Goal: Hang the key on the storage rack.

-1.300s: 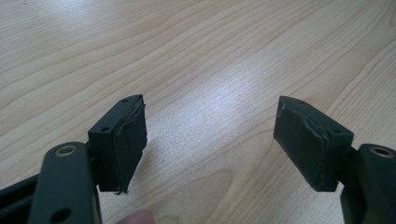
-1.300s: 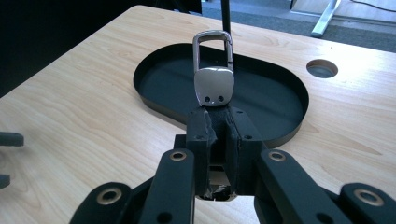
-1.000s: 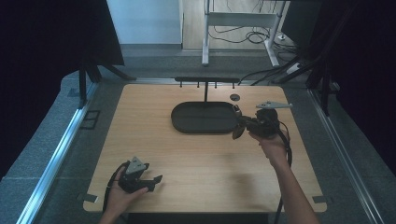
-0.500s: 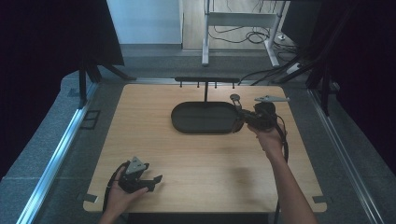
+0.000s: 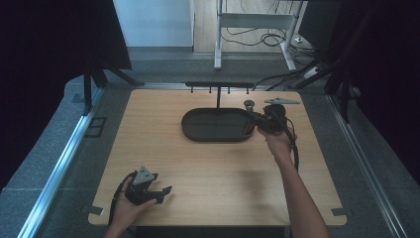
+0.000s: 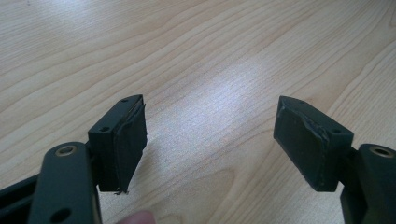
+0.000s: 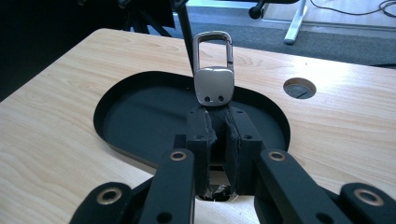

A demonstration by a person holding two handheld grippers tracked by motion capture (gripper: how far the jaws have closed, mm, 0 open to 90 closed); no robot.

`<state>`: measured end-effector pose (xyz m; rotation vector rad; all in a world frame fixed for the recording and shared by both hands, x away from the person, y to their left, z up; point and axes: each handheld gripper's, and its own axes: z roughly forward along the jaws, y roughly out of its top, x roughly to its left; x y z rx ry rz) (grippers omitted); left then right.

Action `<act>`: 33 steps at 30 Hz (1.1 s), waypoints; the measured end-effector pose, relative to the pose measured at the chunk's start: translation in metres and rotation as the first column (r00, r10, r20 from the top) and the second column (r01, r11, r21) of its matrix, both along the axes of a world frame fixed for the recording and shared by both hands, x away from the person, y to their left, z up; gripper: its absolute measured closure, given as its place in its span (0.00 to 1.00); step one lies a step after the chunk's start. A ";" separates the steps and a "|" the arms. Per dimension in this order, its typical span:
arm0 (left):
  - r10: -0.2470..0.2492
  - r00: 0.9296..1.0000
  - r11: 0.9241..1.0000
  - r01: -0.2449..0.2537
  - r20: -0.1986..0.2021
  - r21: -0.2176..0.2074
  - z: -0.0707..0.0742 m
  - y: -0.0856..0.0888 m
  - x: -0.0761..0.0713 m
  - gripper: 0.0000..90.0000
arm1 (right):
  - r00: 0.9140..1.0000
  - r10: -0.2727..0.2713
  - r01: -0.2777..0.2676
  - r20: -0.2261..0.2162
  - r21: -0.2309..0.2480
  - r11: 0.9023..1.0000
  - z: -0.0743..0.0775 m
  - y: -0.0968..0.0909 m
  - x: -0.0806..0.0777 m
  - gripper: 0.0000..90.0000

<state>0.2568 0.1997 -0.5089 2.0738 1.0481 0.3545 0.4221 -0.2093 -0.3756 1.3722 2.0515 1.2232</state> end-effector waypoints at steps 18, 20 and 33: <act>0.001 1.000 1.000 -0.001 0.001 -0.002 0.000 0.001 0.000 0.29 | 0.997 -0.071 0.071 0.022 0.006 0.997 -0.004 -0.002 0.018 0.90; 0.001 1.000 1.000 0.000 0.002 -0.003 0.000 0.001 0.000 0.29 | 0.997 -0.069 0.070 0.027 -0.012 0.997 -0.002 0.001 0.020 0.90; 0.003 1.000 1.000 -0.003 0.003 -0.007 0.002 0.003 0.000 0.29 | 0.994 -0.109 0.109 0.029 0.013 0.994 -0.006 0.011 0.037 0.90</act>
